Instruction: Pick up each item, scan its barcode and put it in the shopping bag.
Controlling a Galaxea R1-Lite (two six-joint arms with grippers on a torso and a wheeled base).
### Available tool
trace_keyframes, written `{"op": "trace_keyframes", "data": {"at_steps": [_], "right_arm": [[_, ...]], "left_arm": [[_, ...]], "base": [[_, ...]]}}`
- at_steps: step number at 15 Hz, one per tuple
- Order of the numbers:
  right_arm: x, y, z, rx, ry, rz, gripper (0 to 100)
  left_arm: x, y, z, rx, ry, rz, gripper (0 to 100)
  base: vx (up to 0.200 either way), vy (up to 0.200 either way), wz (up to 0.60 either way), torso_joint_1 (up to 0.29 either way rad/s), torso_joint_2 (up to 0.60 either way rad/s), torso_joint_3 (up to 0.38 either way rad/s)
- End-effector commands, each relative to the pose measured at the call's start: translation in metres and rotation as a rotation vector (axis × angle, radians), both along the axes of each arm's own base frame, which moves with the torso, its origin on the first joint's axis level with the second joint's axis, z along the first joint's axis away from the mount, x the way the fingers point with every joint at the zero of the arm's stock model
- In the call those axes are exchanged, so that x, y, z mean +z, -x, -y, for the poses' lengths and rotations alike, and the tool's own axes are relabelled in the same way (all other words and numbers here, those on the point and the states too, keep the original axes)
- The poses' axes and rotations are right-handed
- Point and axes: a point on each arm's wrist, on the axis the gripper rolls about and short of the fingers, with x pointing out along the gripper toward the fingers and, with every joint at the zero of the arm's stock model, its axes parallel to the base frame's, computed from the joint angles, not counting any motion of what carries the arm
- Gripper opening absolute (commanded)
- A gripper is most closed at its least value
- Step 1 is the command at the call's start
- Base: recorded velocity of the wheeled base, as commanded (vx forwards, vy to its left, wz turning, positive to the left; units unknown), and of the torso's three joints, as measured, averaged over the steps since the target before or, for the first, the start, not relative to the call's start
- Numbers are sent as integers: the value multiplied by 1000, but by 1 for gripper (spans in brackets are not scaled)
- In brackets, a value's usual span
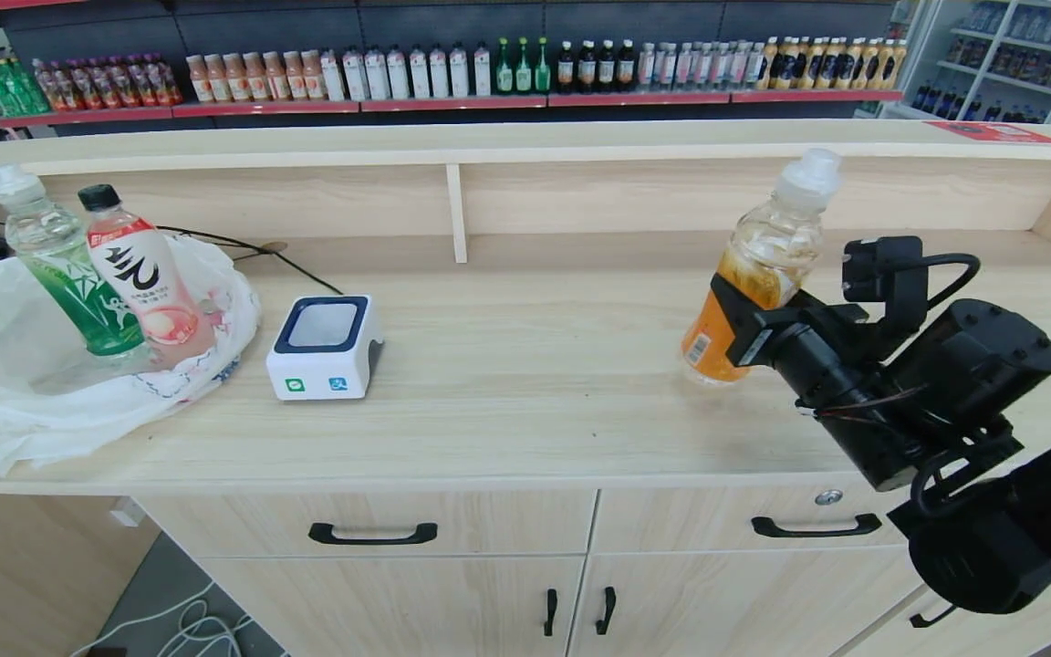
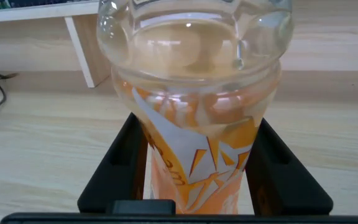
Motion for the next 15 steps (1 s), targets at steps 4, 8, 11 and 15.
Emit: {"op": "trace_keyframes", "data": {"at_steps": [4,8,11,15], "right_arm": [[15,36,-7,71,-13,26,0],[15,68,-12,145,-6,11,0],[14,100,-22,262,-21,-11,0],[8,133,-30,437,-68,-65,0]], "left_arm": [[0,0,0,1,1,-1,100],[0,0,0,-1,-1,1,100],[0,0,0,1,1,1,100],[0,0,0,1,1,1,100]], "base": [[0,0,0,0,0,0],[0,0,0,0,0,0],[0,0,0,0,0,0],[0,0,0,0,0,0]]}}
